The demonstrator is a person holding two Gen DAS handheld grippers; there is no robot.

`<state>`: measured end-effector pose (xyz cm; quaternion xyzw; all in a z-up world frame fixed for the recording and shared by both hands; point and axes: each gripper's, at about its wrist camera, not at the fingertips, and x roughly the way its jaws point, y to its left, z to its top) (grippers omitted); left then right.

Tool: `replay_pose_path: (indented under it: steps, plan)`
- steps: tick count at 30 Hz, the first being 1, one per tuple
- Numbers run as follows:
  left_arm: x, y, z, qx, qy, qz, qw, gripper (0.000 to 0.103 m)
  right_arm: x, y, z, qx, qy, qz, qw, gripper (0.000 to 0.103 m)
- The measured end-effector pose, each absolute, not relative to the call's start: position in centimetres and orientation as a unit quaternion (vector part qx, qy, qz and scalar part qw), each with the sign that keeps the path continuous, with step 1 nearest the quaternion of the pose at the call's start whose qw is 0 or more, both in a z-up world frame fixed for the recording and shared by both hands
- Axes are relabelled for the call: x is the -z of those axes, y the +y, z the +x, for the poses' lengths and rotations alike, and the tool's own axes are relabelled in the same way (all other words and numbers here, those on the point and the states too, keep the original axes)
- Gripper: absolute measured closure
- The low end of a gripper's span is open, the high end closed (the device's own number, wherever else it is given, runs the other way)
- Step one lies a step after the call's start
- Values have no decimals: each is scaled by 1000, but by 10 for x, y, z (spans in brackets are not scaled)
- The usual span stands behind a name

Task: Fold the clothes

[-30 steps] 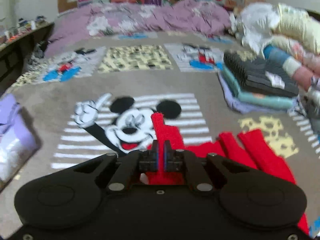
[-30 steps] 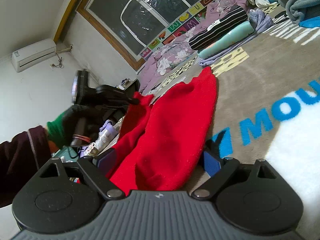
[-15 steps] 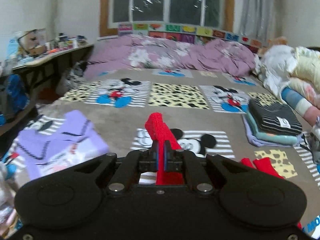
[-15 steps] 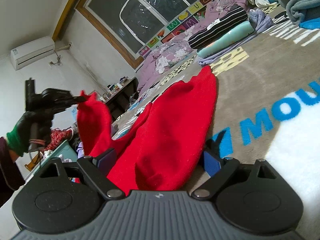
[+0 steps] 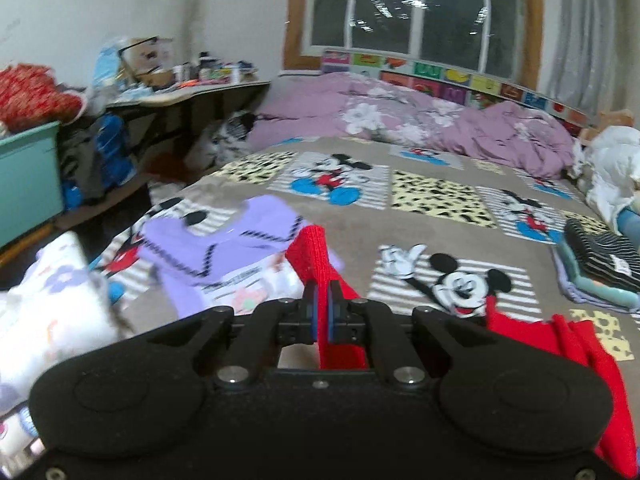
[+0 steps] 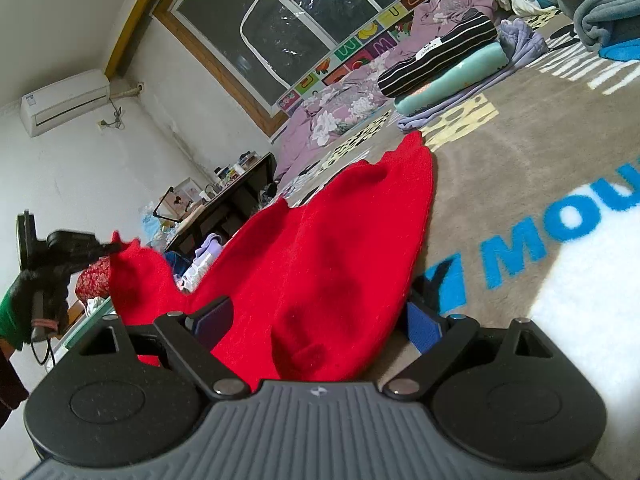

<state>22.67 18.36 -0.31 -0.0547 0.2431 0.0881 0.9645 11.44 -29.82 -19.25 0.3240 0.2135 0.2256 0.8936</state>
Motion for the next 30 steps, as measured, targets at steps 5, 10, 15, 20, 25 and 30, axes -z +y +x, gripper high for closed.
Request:
replay_pose_path:
  steps: [5, 10, 15, 20, 25, 30]
  plan:
    - [24, 206, 218, -107, 255, -69, 958, 100, 192, -298, 114, -226, 213, 322, 894, 14]
    - [50, 226, 219, -124, 273, -92, 950, 100, 193, -299, 114, -228, 212, 322, 894, 14]
    - [76, 239, 222, -135, 288, -104, 942, 100, 194, -300, 114, -230, 209, 324, 894, 14]
    - [90, 246, 232, -131, 289, -111, 942, 100, 195, -301, 113, -234, 205, 327, 892, 13]
    - [94, 251, 238, -99, 258, -134, 952, 100, 196, -302, 113, -239, 200, 332, 890, 13]
    - [112, 259, 249, -158, 303, -106, 934, 89, 197, -302, 113, -242, 198, 334, 889, 12]
